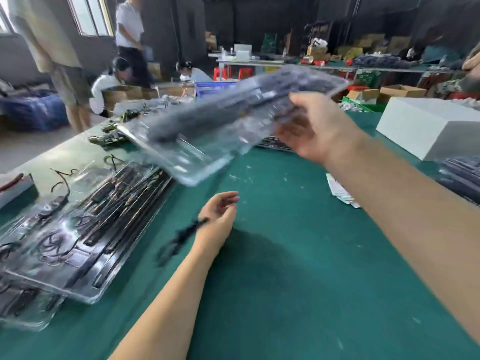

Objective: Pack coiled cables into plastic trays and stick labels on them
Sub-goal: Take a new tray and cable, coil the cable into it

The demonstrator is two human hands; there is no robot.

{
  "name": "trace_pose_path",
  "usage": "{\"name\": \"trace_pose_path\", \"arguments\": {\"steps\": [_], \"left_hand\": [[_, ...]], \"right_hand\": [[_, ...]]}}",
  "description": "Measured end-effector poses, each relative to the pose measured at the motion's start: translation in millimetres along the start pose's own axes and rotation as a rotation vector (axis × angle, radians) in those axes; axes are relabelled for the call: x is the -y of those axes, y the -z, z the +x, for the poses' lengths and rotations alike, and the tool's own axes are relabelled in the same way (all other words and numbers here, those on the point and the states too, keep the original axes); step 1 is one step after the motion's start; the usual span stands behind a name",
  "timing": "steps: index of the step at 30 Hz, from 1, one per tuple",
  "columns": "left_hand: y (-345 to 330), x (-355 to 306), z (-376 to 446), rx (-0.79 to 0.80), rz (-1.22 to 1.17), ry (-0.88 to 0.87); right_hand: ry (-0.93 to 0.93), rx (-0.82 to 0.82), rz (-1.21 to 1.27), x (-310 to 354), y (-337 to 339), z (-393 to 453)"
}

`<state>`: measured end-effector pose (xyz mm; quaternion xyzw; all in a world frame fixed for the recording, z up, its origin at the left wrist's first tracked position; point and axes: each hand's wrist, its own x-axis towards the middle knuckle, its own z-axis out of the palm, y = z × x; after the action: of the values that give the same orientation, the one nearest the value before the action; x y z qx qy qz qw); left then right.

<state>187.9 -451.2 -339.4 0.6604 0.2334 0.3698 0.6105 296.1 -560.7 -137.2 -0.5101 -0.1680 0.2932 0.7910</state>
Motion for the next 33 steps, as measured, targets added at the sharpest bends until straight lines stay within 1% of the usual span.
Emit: {"name": "trace_pose_path", "arguments": {"steps": [2, 4, 6, 7, 10, 12, 13, 14, 15, 17, 19, 21, 22, 24, 25, 26, 28, 29, 31, 33], "left_hand": [[3, -5, 5, -0.074, -0.191, 0.108], [8, -11, 8, -0.056, -0.411, 0.245], [10, -16, 8, 0.067, -0.581, 0.381], [10, -18, 8, 0.156, -0.606, 0.438], [5, -20, 0, 0.419, -0.538, 0.558], [4, -20, -5, 0.564, -0.487, 0.574], [4, -19, -6, 0.615, -0.488, 0.556], [4, -18, -7, 0.632, -0.492, 0.521], [4, -15, -6, 0.607, -0.486, 0.465], [5, -11, -4, 0.467, -0.438, 0.325], [6, -8, 0, 0.355, -0.33, 0.193], [7, -5, 3, 0.315, -0.185, 0.093], [7, -4, 3, 0.311, -0.118, 0.068], [6, -4, 1, 0.323, 0.057, 0.011], [5, -3, -1, 0.332, 0.188, -0.053], [4, -3, -2, 0.345, 0.339, -0.134], [0, -3, -6, 0.417, 0.601, -0.256], [-1, -4, -9, 0.474, 0.685, -0.271], [-3, -6, -12, 0.588, 0.817, -0.285], [-8, -7, -16, 0.625, 0.963, -0.313]], "right_hand": [[-0.057, -0.133, -0.077, -14, 53, 1], [-0.131, -0.247, -0.104, -26, 86, 7], [-0.212, -0.307, -0.128, -44, 118, 11], [-0.251, -0.313, -0.143, -53, 134, 13], [-0.338, -0.339, -0.194, -77, 154, 16], [-0.346, -0.36, -0.227, -90, 157, 22], [-0.348, -0.378, -0.237, -97, 157, 27], [-0.352, -0.391, -0.246, -102, 155, 29], [-0.352, -0.403, -0.249, -106, 154, 33], [-0.358, -0.43, -0.208, -110, 149, 38], [-0.379, -0.464, -0.166, -110, 146, 43], [-0.376, -0.467, -0.115, -108, 145, 44], [-0.363, -0.436, -0.062, -106, 145, 45], [-0.343, -0.339, 0.022, -105, 145, 45], [-0.336, -0.289, 0.014, -106, 144, 44], [-0.332, -0.258, -0.046, -107, 142, 43], [-0.302, -0.254, -0.262, -110, 138, 41], [-0.287, -0.246, -0.361, -111, 136, 39], [-0.294, -0.156, -0.435, -112, 130, 34], [-0.324, -0.074, -0.486, -114, 125, 27]]}}
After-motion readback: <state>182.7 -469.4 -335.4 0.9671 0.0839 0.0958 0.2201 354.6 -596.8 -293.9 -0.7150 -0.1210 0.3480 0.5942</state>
